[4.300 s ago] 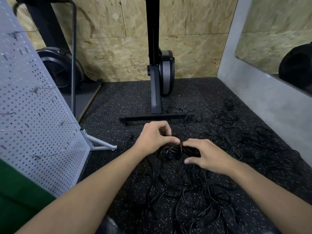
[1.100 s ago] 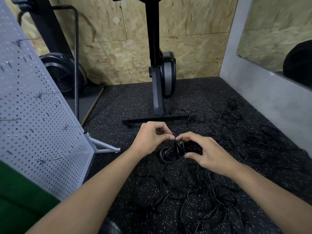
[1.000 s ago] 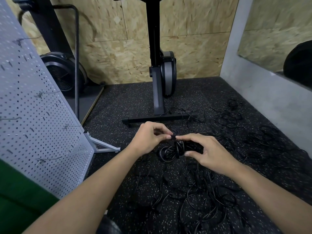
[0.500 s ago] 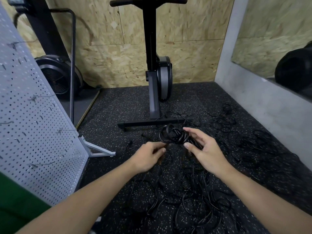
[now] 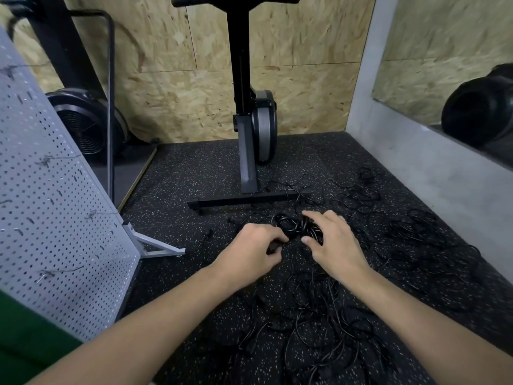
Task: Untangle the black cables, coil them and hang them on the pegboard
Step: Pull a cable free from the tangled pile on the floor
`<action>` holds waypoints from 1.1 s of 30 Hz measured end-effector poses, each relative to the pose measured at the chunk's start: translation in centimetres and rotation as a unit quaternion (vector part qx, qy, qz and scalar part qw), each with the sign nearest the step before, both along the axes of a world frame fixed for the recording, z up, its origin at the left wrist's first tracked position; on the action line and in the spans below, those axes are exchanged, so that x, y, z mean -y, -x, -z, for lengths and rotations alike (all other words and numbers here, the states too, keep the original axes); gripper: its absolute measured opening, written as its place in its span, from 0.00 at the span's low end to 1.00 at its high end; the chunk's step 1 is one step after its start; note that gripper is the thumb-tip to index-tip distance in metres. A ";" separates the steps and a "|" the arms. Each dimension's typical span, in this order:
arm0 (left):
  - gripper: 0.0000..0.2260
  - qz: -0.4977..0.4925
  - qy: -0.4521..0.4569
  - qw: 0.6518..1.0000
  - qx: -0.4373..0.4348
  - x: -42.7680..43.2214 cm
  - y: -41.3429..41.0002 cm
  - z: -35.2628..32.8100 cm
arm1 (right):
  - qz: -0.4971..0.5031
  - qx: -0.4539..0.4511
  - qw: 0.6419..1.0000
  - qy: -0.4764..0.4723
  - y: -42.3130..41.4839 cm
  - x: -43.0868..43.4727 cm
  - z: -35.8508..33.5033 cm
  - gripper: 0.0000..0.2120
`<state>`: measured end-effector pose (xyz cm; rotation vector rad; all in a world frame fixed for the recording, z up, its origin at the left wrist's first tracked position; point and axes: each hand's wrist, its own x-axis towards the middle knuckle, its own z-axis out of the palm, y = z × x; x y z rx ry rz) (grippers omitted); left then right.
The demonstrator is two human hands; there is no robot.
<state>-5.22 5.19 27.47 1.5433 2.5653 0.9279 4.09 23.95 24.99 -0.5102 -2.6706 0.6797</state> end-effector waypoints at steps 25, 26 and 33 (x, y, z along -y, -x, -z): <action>0.12 -0.171 -0.155 0.892 0.390 -2.6 -0.9 -1.1 | 0.030 -0.156 0.969 0.189 0.2 1.9 -0.5 0.23; 0.12 -0.186 -0.142 0.893 0.386 -2.8 -0.9 -1.0 | 0.031 -0.160 0.968 0.189 0.2 2.0 -0.5 0.22; 0.16 -0.184 -0.172 0.849 0.465 -3.2 -1.1 -1.9 | 0.015 -0.176 0.974 0.145 0.1 1.7 -1.2 0.22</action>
